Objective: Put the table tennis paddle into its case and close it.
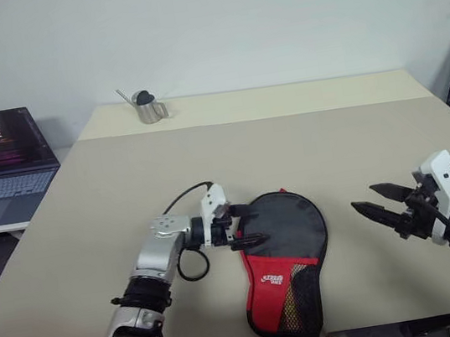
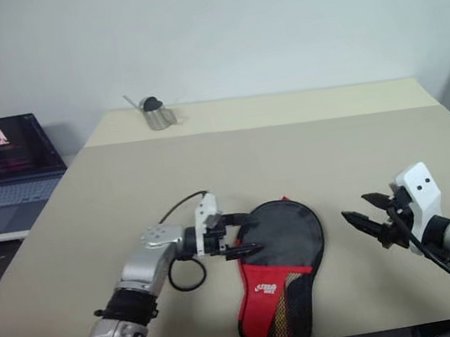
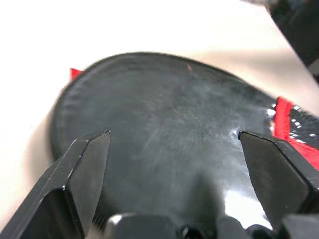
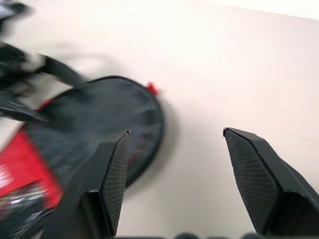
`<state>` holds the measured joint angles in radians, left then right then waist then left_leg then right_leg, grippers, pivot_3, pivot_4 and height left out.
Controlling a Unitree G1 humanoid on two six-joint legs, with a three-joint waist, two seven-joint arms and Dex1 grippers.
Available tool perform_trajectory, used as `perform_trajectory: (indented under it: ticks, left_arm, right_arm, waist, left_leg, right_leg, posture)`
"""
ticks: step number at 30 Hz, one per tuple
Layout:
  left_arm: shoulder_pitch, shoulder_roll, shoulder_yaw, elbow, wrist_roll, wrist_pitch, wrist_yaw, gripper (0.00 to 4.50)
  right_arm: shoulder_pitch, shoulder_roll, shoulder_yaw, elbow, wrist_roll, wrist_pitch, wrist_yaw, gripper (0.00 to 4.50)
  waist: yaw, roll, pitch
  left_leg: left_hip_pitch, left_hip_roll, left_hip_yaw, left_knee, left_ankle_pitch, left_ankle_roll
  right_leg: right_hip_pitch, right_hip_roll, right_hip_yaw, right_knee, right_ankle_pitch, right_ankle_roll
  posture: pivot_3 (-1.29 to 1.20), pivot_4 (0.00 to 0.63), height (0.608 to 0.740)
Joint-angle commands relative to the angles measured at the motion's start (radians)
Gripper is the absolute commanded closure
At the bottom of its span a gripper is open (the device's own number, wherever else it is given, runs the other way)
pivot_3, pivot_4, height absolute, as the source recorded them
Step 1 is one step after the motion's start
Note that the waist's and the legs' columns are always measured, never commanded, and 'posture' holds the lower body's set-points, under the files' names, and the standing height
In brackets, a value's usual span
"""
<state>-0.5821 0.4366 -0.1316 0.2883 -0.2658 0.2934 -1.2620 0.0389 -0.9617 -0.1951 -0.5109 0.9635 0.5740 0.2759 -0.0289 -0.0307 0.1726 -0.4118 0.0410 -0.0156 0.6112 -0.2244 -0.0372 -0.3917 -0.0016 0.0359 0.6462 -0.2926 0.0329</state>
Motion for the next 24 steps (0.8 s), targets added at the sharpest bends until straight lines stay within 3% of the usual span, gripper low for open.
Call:
perform_trajectory:
  ticks: [1,6,11,18,24]
  left_arm:
    - [0.054,0.049,0.03,-0.15,-0.06,0.058,-0.015,0.0]
    - [0.17,0.113,0.053,-0.255,-0.086,0.075,0.002,0.0]
    - [0.239,0.098,0.059,-0.359,-0.095,0.097,0.088,0.0]
    - [0.19,-0.004,0.053,-0.386,-0.062,0.107,0.298,0.0]
    - [0.095,-0.087,-0.006,-0.238,0.016,0.007,0.365,0.0]
  right_arm:
    - [-0.08,0.07,0.036,0.081,-0.115,-0.061,0.064,1.27]
    - [-0.168,0.145,0.07,0.223,-0.243,-0.115,0.19,1.27]
    - [-0.213,0.175,0.043,0.329,-0.279,-0.132,0.313,1.27]
    - [-0.202,0.158,-0.044,0.373,-0.282,-0.109,0.395,1.27]
    - [-0.112,0.155,-0.161,0.248,-0.272,-0.039,0.332,1.27]
  waist:
    - [0.001,0.001,0.001]
    - [0.001,0.003,0.003]
    - [0.007,0.003,0.004]
    - [0.008,0.003,0.007]
    - [0.021,0.003,0.007]
  left_leg:
    - [0.0,0.0,0.0,0.0,0.0,0.0]
    - [0.0,0.0,0.001,0.001,0.0,0.0]
    - [0.0,0.003,0.002,0.004,0.0,0.0]
    - [-0.001,0.002,0.001,0.014,0.0,0.0]
    - [0.0,-0.002,0.002,0.019,0.0,0.0]
  right_leg:
    - [0.0,0.0,0.0,0.0,0.0,0.0]
    - [0.0,-0.001,0.001,0.001,0.0,0.0]
    - [0.0,-0.002,0.001,0.003,0.002,-0.004]
    - [0.0,-0.001,0.001,0.011,0.002,-0.004]
    - [0.0,-0.001,0.002,0.017,0.002,0.0]
  posture:
    - [0.0,0.15,0.74]
    - [0.0,0.15,0.74]
    - [0.0,0.15,0.74]
    - [0.0,0.15,0.74]
    - [0.0,0.15,0.74]
